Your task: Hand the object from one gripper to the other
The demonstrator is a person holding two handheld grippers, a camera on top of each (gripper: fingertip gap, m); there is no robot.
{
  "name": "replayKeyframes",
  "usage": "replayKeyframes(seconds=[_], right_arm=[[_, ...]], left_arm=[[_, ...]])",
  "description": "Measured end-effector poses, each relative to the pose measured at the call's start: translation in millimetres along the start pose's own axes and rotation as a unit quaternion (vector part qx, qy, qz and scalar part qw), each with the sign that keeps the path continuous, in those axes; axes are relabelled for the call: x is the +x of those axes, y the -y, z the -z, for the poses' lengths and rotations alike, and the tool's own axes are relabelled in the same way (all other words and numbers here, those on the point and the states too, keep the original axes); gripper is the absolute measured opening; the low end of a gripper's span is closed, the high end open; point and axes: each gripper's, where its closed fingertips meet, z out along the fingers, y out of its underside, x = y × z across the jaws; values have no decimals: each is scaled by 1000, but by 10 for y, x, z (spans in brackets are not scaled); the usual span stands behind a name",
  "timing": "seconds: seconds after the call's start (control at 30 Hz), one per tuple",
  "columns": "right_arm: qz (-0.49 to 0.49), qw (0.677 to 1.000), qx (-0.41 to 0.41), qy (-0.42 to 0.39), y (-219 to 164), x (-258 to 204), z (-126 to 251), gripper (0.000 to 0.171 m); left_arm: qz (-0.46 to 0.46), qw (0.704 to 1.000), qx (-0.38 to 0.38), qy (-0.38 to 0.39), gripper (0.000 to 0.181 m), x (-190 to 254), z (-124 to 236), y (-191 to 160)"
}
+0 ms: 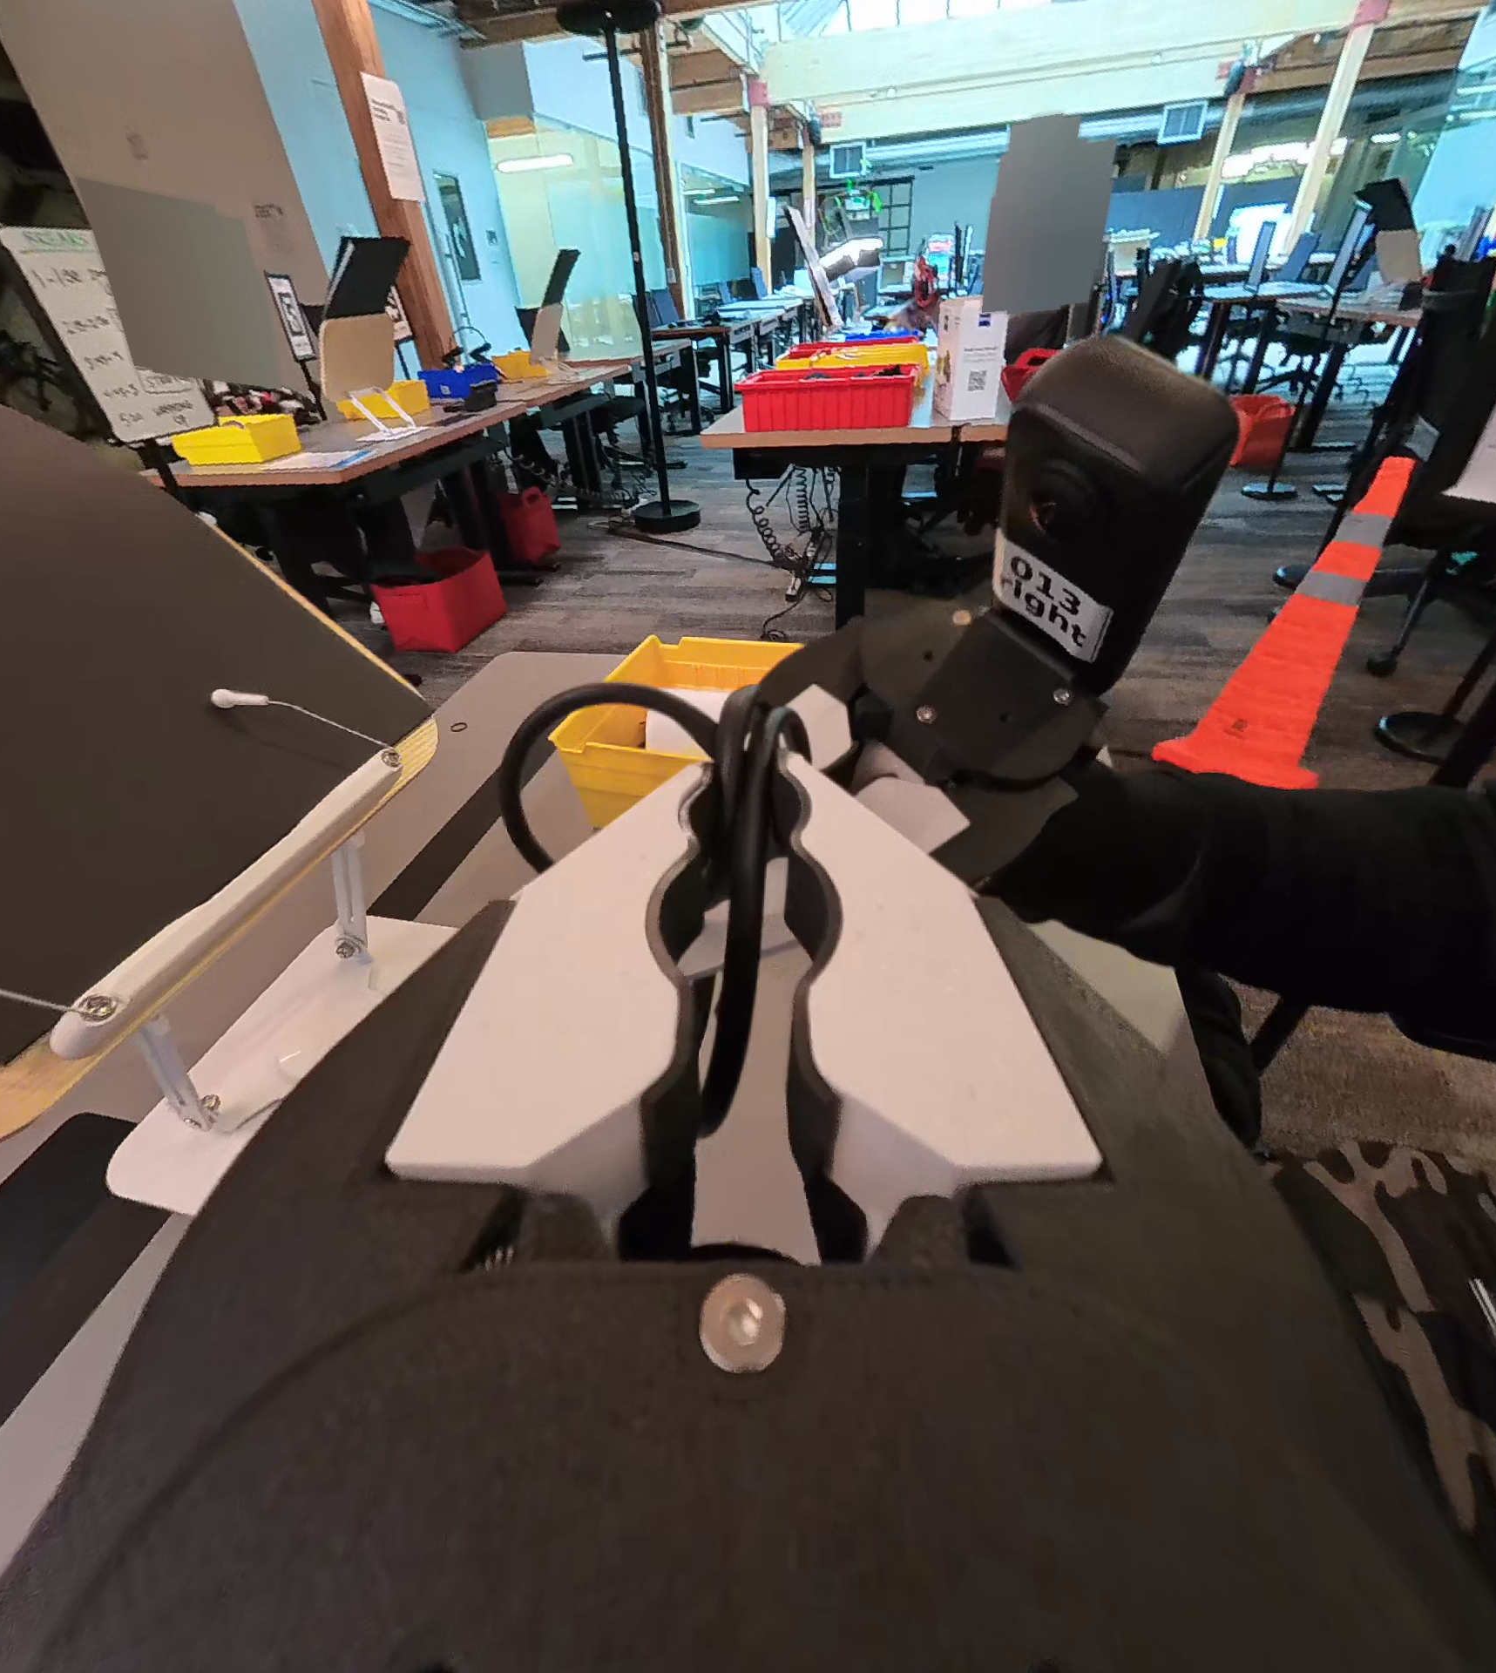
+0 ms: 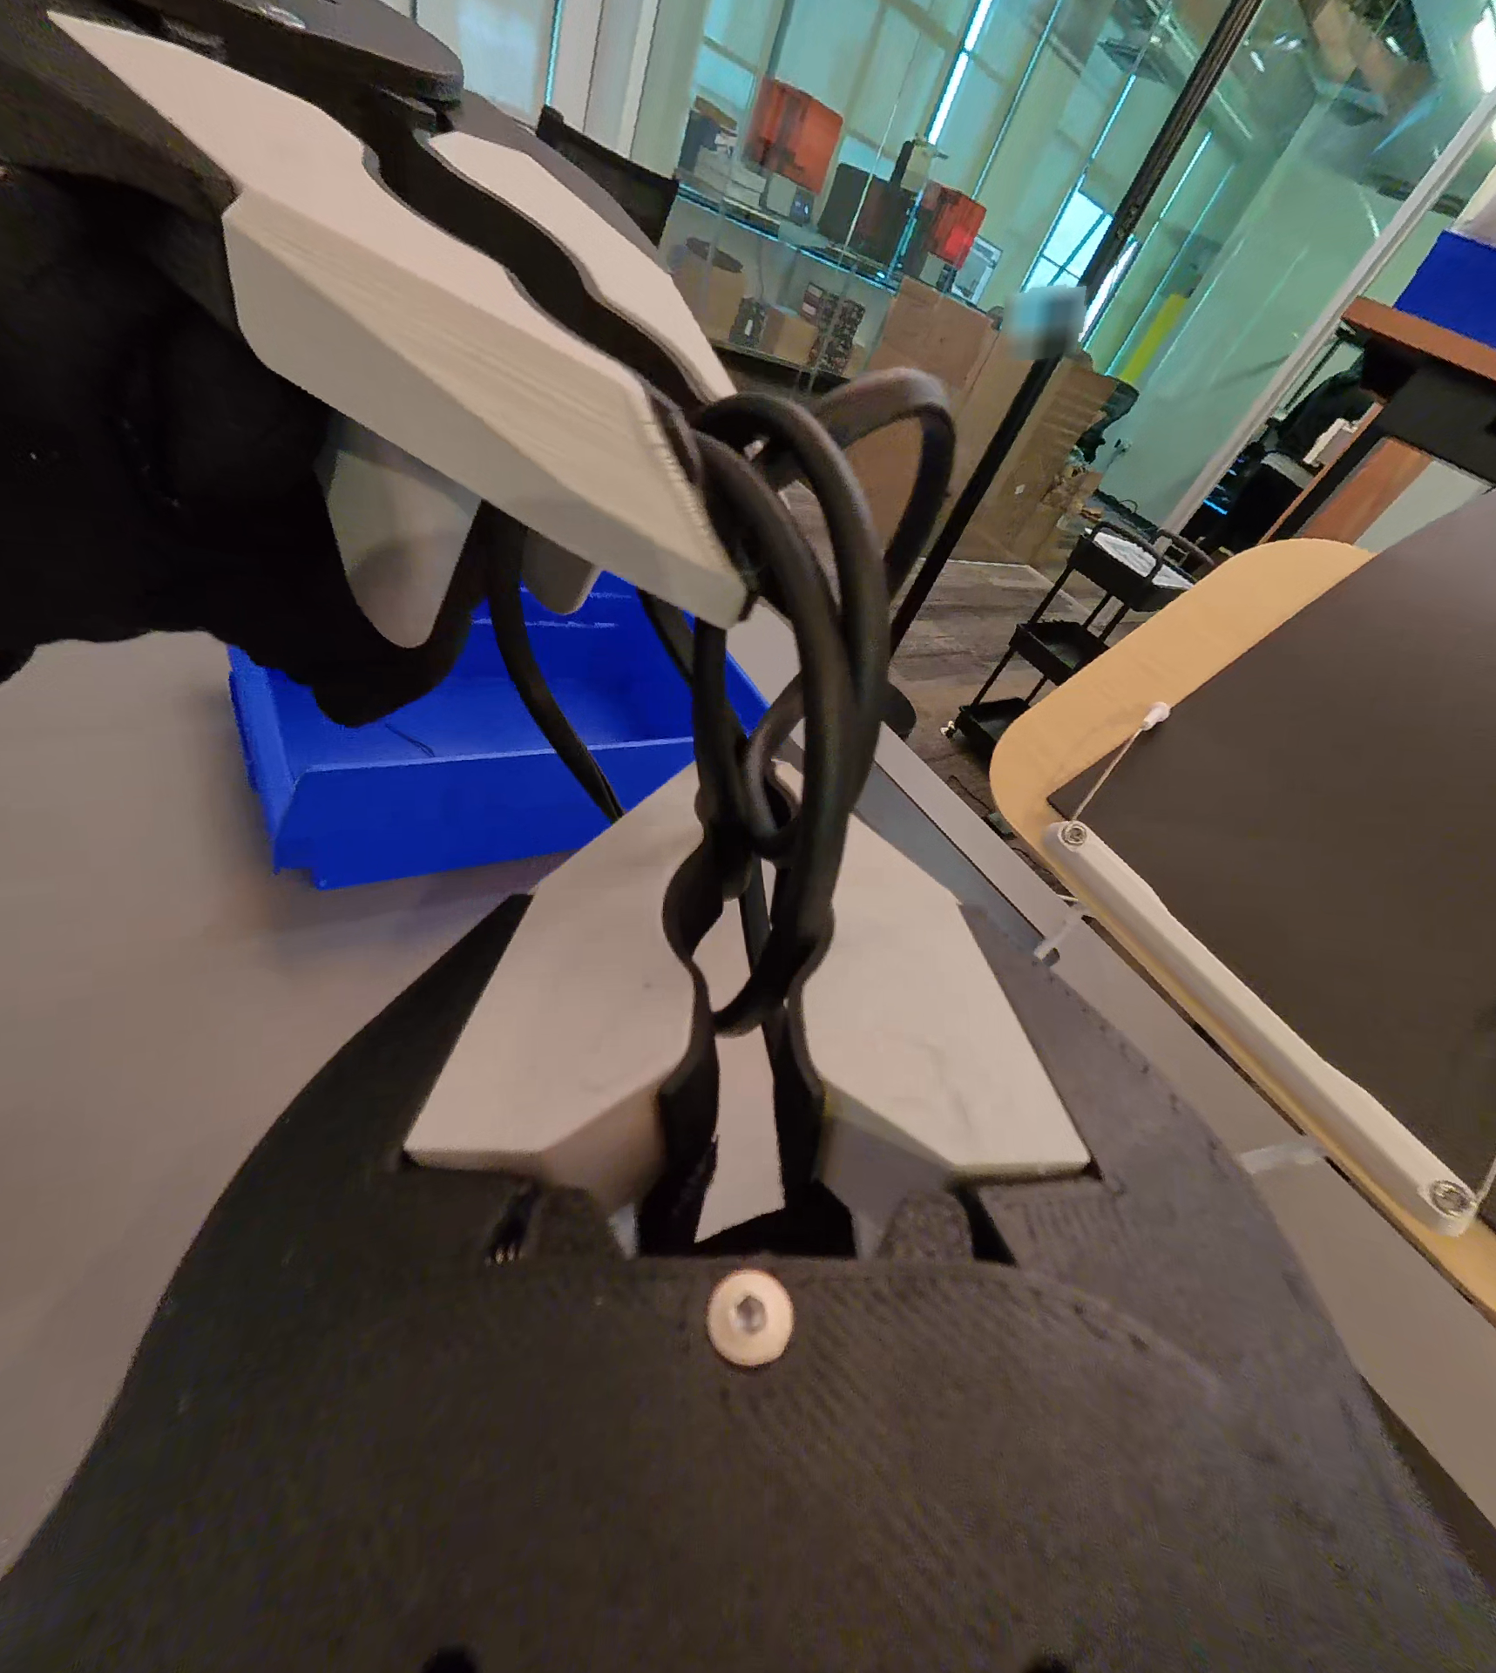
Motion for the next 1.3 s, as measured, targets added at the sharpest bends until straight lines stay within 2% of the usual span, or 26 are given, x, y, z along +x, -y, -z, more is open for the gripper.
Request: replayKeyframes(seconds=[0.1,0.2,0.3,0.43,0.53,0.63,0.7,0.83,0.9,1.1,1.2,1.3], right_arm=[[8,1000,-17,-5,-54,53,23,1],[2,999,-36,-2,-138,123,53,1],[28,997,-72,-13,-288,221,87,0],[127,980,-140,-59,-466,369,136,0],[245,949,-169,-108,-461,452,163,2],[342,916,-164,-132,-360,380,135,1],[382,902,-145,-141,-269,292,90,1],[428,882,-125,-151,-204,154,1,1],[437,878,-122,-151,-218,115,-36,1],[449,872,-133,-142,-331,85,-93,1],[446,874,-132,-141,-367,99,-117,1],[447,875,-131,-136,-400,55,-152,1]], left_arm=[[-1,1000,-23,-5,13,-44,26,-79],[9,999,-33,-16,28,-83,99,-95],[-23,999,-38,9,43,-139,196,-27],[-108,989,-87,45,63,-73,218,-22],[-123,986,-103,53,70,21,168,-5],[-89,992,-78,45,72,50,166,86],[-29,996,-74,49,70,-51,227,90],[121,988,-101,-9,91,-118,315,-115],[162,978,-129,-33,99,-85,284,-275],[166,963,-207,-48,99,24,110,-656],[153,956,-246,-49,82,67,105,-801],[149,957,-248,-34,66,26,71,-820]])
